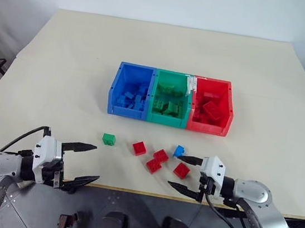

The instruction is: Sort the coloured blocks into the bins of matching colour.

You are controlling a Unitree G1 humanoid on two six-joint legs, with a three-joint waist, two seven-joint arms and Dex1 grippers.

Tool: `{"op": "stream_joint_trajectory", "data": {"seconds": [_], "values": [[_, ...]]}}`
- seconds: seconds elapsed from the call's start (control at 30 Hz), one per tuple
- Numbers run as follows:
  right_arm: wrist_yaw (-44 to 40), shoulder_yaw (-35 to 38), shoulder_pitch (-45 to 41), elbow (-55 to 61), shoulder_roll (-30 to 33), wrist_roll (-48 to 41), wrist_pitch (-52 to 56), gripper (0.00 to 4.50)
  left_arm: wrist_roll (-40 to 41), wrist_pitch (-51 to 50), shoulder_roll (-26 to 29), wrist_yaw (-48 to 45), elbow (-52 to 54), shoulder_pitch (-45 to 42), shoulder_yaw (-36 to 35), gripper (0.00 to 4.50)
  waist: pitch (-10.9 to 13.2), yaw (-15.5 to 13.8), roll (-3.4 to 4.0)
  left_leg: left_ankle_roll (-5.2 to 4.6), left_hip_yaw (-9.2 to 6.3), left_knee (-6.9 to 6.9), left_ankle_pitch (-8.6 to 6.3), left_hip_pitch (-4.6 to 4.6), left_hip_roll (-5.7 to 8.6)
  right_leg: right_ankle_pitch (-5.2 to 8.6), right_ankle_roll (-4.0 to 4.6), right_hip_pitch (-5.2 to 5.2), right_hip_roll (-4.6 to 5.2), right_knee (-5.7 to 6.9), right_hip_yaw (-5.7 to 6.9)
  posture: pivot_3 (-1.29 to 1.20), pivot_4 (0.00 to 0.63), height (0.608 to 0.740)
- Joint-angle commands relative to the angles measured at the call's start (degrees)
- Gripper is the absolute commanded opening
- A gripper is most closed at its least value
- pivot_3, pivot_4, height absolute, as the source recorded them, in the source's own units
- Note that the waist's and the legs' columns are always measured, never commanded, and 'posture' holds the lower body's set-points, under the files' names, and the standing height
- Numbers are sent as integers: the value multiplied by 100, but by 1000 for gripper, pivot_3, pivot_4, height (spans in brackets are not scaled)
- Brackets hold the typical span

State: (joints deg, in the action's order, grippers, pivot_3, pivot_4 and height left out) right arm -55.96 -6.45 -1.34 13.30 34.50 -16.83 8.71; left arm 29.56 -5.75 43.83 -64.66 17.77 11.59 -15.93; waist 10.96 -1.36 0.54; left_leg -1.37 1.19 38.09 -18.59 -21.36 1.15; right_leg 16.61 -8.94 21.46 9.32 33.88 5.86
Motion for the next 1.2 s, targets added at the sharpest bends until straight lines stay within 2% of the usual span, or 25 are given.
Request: {"op": "stream_joint_trajectory", "data": {"seconds": [0.03,0.2,0.33,0.47,0.6,0.8,0.97,1.1,1.2], "values": [[-14,122,50,90,79,-60,-18,3296,76,62,-28,93,284,-22,-95,4500,0,4,0,0,0,0,0,1,-1,0,0,0,-1,0,0,0,150,740],[-268,252,21,120,145,-349,-50,1526,95,46,-92,172,379,-156,25,4500,0,4,0,0,2,0,0,1,-1,0,1,0,-2,0,0,0,150,740],[-584,606,-66,321,59,-1135,8,1496,150,120,-256,289,446,-379,76,4500,0,1,0,-2,3,0,-1,0,0,0,1,0,-2,0,-1,0,150,740],[-61,1094,-818,163,-131,-1621,401,1496,329,-201,-534,785,658,-893,182,4500,0,2,0,-1,1,8,-1,1,-3,0,1,-3,-2,5,0,0,150,740],[880,1458,-2186,-1004,-366,-1388,621,1496,441,-494,-807,1280,618,-1220,157,4500,0,53,0,1,3,10,0,6,-3,-1,2,-1,-3,14,-2,0,150,740],[1123,1224,-3462,-2815,-431,-422,-4,1496,388,-556,-860,1384,495,-1215,174,4500,0,70,0,0,6,0,-2,-1,2,2,8,9,-9,13,4,0,150,740],[1025,1193,-3747,-3257,-442,-198,-254,3166,345,-542,-833,1367,594,-954,181,4500,0,120,0,-3,7,0,-3,-8,0,2,8,10,-8,8,8,0,150,740],[606,1553,-3324,-2824,-155,-517,-307,4472,328,-498,-779,1274,594,-798,169,4500,0,114,0,-3,7,1,-3,-10,-1,2,8,9,-8,6,10,0,150,740],[-86,2157,-2234,-2008,245,-1141,-277,4472,196,-324,-703,1065,422,-798,240,4500,0,16,0,-3,8,1,-4,-13,0,2,8,6,-8,2,12,0,150,740]]}}
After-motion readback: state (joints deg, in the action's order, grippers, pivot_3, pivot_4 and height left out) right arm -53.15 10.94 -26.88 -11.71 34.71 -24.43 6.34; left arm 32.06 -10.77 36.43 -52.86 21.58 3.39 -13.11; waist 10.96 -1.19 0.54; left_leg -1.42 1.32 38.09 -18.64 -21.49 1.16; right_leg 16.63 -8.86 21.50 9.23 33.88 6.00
